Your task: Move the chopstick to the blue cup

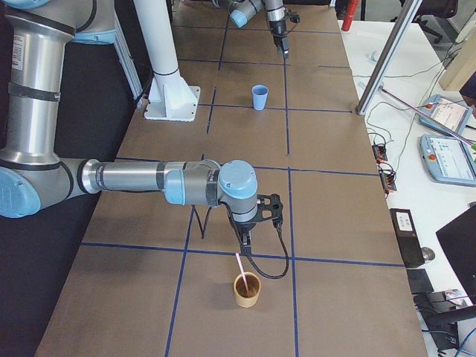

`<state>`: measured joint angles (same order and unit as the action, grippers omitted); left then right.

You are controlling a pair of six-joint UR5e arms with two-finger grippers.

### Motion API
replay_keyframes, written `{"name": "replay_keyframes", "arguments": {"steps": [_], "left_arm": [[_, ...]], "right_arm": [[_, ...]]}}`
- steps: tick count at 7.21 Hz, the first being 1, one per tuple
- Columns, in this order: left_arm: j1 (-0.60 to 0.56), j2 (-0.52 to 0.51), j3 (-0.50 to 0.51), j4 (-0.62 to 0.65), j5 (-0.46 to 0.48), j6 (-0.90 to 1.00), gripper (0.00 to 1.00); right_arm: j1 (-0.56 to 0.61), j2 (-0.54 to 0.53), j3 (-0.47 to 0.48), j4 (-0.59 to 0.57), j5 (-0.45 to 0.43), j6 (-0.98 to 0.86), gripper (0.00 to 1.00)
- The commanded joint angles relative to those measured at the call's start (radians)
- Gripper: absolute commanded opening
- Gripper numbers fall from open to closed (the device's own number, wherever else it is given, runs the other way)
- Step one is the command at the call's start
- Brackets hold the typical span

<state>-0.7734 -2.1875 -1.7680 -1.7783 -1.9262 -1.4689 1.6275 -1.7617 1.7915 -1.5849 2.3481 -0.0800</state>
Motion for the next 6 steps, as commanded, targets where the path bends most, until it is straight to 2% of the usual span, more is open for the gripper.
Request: {"name": "replay_keyframes", "arguments": {"steps": [1,3,6], "left_arm": [[-0.001,0.009,-0.004,-0.001,0.000,-0.005,1.00],[0.000,0.012,-0.008,-0.001,0.001,-0.010,1.00],[0.003,0.012,-0.008,-0.001,0.001,-0.010,1.00]], "right_arm": [[-0.026,0.039,-0.099,0.005,-0.004,0.048,0.98],[-0.026,0.028,-0.126,0.003,-0.009,0.055,0.96],[-0.026,0.004,-0.124,-0.003,-0.027,0.090,0.81]]}}
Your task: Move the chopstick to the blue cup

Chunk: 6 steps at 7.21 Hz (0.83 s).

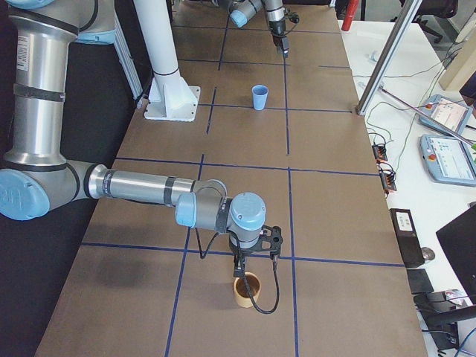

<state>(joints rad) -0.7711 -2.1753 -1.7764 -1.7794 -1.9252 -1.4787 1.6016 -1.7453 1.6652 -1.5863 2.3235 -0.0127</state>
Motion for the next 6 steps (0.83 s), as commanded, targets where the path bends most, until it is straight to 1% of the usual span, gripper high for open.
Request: {"name": "replay_keyframes", "arguments": {"steps": [1,2,3,6], "left_arm": [[0.004,0.000,0.000,0.000,0.000,0.000,1.00],[0.004,0.002,0.000,0.000,0.000,0.000,1.00],[0.004,0.002,-0.001,0.000,0.002,0.000,1.00],[0.004,0.005,-0.003,0.000,0.008,-0.002,1.00]], "right_arm": [[0.000,-0.016,0.001,0.000,-0.003,0.039,0.70],[0.000,-0.007,-0.001,0.006,-0.003,0.092,0.54],[0.000,-0.003,0.013,0.009,0.000,0.143,0.47],[0.000,0.013,0.019,0.009,-0.001,0.143,0.46]]}}
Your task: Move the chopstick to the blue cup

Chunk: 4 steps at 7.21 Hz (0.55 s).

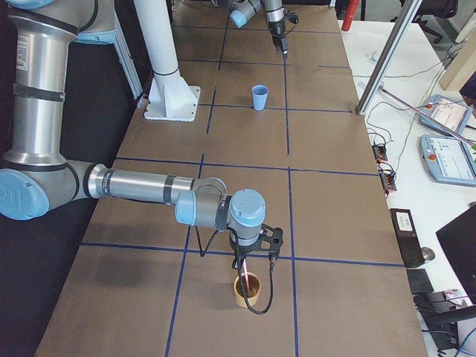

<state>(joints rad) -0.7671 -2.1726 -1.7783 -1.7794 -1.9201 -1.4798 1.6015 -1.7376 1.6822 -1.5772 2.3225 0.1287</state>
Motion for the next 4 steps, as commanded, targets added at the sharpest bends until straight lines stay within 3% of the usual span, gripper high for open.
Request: {"name": "replay_keyframes", "arguments": {"steps": [1,3,4], "left_arm": [[-0.001,0.008,-0.009,0.000,0.003,0.001,1.00],[0.000,0.022,-0.012,0.000,0.003,0.001,1.00],[0.000,0.022,-0.010,0.000,0.003,0.003,1.00]], "right_arm": [[0.000,0.004,0.005,0.002,0.000,0.002,0.42],[0.002,-0.002,0.005,0.002,0.001,-0.009,0.44],[0.002,-0.002,0.007,0.002,0.000,-0.011,0.55]]}}
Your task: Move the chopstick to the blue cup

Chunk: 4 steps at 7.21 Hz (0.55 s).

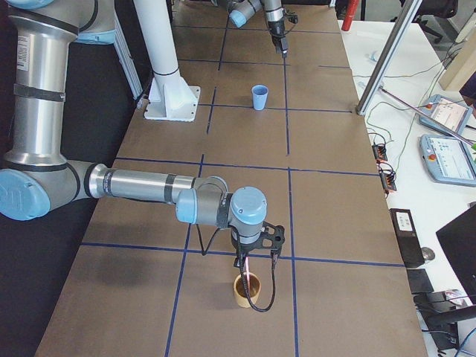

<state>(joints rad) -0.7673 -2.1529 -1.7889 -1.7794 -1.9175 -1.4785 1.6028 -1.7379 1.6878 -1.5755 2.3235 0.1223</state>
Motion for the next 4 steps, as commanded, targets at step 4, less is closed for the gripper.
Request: {"name": "replay_keyframes", "arguments": {"steps": [4], "left_arm": [[0.000,0.002,-0.004,-0.002,0.021,0.007,1.00]], "right_arm": [[0.008,-0.008,-0.013,-0.005,0.005,0.178,0.70]]}}
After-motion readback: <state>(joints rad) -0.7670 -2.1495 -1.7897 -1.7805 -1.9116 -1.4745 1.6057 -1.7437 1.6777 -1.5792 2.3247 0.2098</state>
